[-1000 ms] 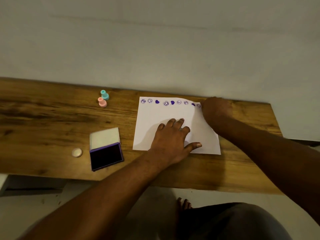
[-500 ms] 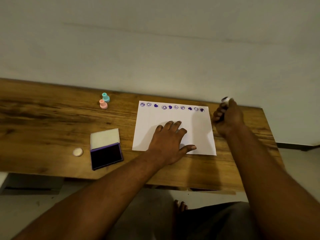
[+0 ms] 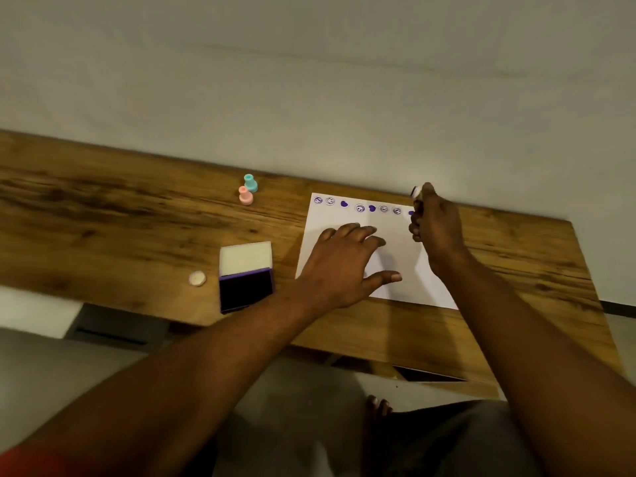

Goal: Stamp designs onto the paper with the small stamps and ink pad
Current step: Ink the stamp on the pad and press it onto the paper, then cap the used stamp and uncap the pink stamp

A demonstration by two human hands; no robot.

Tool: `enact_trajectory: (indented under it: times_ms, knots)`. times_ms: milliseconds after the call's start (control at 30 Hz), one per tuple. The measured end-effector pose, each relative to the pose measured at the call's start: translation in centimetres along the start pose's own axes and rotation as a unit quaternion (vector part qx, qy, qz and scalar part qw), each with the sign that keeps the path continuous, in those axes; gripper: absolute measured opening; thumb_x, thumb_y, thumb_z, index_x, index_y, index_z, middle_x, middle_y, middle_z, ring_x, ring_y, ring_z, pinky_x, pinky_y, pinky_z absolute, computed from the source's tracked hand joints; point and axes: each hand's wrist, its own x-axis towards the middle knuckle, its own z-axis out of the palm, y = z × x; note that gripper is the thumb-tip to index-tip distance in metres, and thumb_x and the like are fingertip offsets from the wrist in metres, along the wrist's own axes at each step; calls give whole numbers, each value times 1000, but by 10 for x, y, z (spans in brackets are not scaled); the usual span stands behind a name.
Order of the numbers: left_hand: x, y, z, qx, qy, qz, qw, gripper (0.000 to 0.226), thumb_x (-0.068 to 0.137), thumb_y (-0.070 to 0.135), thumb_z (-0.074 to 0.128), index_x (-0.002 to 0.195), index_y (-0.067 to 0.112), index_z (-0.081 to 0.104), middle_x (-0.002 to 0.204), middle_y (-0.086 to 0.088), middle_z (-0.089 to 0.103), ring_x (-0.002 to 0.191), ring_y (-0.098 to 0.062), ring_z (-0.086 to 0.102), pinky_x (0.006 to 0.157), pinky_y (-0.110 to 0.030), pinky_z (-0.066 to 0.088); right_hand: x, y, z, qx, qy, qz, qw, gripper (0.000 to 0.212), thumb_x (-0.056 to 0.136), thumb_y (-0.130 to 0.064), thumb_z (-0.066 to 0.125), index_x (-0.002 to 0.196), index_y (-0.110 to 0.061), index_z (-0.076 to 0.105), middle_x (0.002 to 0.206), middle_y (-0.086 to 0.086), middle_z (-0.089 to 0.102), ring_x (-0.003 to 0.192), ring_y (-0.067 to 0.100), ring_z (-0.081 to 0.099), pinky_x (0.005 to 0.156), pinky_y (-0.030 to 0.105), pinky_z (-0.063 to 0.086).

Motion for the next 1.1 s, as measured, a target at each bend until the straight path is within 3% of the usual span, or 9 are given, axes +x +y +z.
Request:
enact_trajectory:
  times_ms: [100,200,300,367,467,600,733,867,1100]
  knots:
    - [-21,-28,-27,13,24,-37,999,72,92,79,48,148,34,53,157,5,51,147,-21,41,119,-48,30,-13,0,27,-97,-85,-103,986,44,107,-46,44,86,-16,68,73,1,63,66,17,58,66,35,50]
    - [-57,-68,-60,14,55,-101,993,57,90,66,66,140,38,61,144,6,63,136,-21,53,112,-47,38,-36,-2,59,-220,-163,-237,932,41,107,-46,44,95,-17,70,81,-4,71,75,16,67,77,40,55]
    - [-105,-119,-88,-24,88,-196,976,43,88,55,76,128,39,68,122,15,73,115,-12,65,99,-39,52,-63,-10,97,-266,-247,-296,884,38,102,-56,50,98,-23,69,75,-8,71,69,9,67,68,33,52]
    - [-136,-150,-96,-79,81,-277,954,41,85,47,83,123,37,70,110,18,72,104,-8,67,85,-33,55,-79,-12,122,-290,-294,-318,853,31,99,-53,60,110,-27,72,87,-9,73,77,6,65,66,25,49]
    - [-172,-186,-90,-86,72,-340,934,47,77,49,90,119,38,70,101,20,68,89,-1,64,67,-25,48,-100,-8,156,-318,-352,-325,818,36,93,-43,72,125,-26,73,110,-8,75,87,4,62,69,14,46]
    - [-193,-208,-73,-78,39,-313,946,59,70,53,92,124,39,72,105,19,66,91,-3,56,65,-19,38,-120,-1,190,-317,-371,-331,808,35,86,-41,80,119,-31,74,108,-14,74,88,2,62,68,11,43]
    - [-193,-213,-68,-89,60,-267,958,53,71,58,90,119,40,75,104,18,63,88,2,54,64,-17,37,-133,0,211,-328,-368,-360,792,29,86,-43,79,112,-33,74,99,-18,71,86,3,64,70,16,51]
    - [-190,-215,-64,-97,83,-253,959,48,75,54,89,118,36,76,107,14,65,93,-3,60,70,-25,45,-140,3,225,-348,-362,-400,767,25,87,-42,76,110,-33,75,97,-17,71,83,3,63,72,22,55]
    - [-189,-219,-62,-104,78,-258,957,47,77,55,86,119,36,74,114,12,66,103,-7,64,81,-36,56,-143,2,237,-385,-360,-431,732,27,86,-38,76,112,-31,74,102,-13,71,86,3,61,72,21,50]
